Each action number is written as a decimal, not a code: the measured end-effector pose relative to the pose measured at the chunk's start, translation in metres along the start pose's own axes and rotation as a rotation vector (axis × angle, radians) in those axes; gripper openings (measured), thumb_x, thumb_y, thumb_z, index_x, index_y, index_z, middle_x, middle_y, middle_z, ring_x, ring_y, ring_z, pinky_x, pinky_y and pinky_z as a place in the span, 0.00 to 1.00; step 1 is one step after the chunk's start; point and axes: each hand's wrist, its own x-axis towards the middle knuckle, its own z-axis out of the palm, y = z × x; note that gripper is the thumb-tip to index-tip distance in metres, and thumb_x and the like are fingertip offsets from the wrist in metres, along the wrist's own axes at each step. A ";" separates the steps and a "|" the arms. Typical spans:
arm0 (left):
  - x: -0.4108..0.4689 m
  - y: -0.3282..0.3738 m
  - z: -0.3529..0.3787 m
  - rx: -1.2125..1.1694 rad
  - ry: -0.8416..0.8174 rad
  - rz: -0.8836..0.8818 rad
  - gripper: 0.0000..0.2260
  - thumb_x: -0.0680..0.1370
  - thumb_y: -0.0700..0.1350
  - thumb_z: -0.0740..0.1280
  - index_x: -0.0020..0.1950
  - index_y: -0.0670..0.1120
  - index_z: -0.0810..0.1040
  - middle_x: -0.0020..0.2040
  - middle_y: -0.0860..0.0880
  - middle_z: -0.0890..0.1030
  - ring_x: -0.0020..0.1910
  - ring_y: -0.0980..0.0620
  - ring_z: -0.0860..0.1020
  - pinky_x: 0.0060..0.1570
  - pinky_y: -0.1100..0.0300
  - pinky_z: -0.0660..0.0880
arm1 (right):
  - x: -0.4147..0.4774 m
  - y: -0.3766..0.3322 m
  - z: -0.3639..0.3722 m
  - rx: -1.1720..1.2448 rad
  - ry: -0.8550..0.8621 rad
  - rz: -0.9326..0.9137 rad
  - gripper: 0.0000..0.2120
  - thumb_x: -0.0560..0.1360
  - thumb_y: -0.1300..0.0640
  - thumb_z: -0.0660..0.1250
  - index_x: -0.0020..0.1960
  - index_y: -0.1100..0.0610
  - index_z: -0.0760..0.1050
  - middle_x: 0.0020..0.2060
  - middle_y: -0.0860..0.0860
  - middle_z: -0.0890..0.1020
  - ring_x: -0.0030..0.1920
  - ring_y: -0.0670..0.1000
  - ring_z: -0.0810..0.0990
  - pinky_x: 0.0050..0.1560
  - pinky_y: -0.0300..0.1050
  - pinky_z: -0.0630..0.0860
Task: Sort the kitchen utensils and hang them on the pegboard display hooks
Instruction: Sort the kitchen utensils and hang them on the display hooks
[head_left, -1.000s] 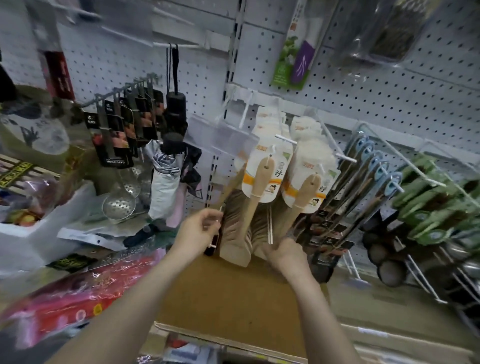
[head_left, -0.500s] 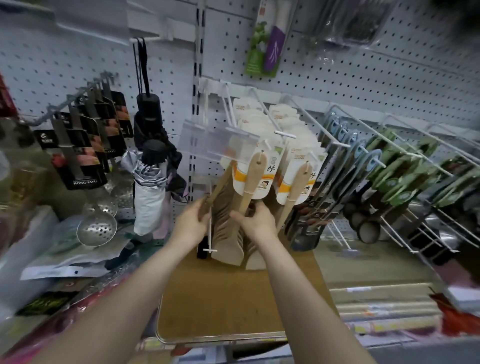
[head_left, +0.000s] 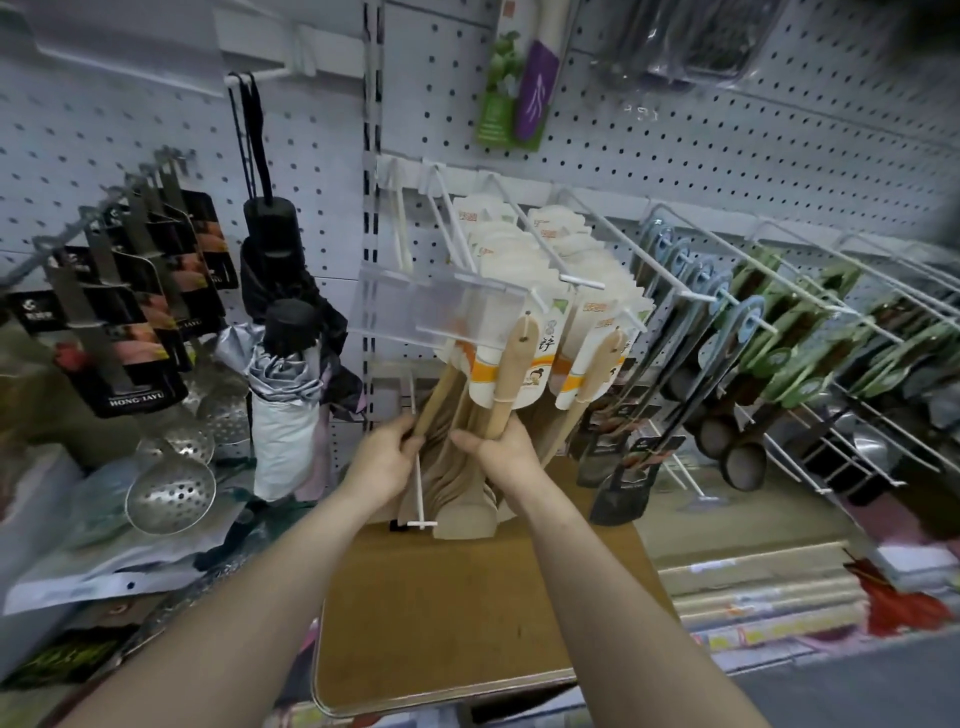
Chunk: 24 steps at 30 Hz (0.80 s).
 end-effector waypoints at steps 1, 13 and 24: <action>-0.002 -0.002 -0.001 -0.013 0.001 0.005 0.12 0.80 0.40 0.63 0.63 0.41 0.77 0.58 0.41 0.80 0.57 0.43 0.78 0.53 0.56 0.71 | 0.001 0.001 0.002 0.013 0.006 0.009 0.23 0.71 0.56 0.76 0.64 0.56 0.75 0.54 0.51 0.83 0.54 0.51 0.82 0.61 0.52 0.78; -0.032 -0.011 -0.038 -0.114 -0.053 0.054 0.05 0.77 0.43 0.68 0.50 0.53 0.79 0.44 0.54 0.83 0.46 0.56 0.81 0.51 0.57 0.78 | -0.004 0.005 -0.003 0.085 0.000 0.004 0.06 0.76 0.57 0.71 0.51 0.50 0.77 0.46 0.47 0.82 0.50 0.50 0.80 0.56 0.47 0.76; -0.071 0.000 -0.041 -0.105 -0.028 0.019 0.05 0.76 0.50 0.69 0.41 0.57 0.82 0.38 0.49 0.82 0.37 0.56 0.76 0.40 0.61 0.70 | -0.013 0.007 -0.033 0.057 -0.183 0.044 0.10 0.76 0.55 0.71 0.57 0.52 0.76 0.49 0.50 0.82 0.48 0.48 0.79 0.49 0.46 0.74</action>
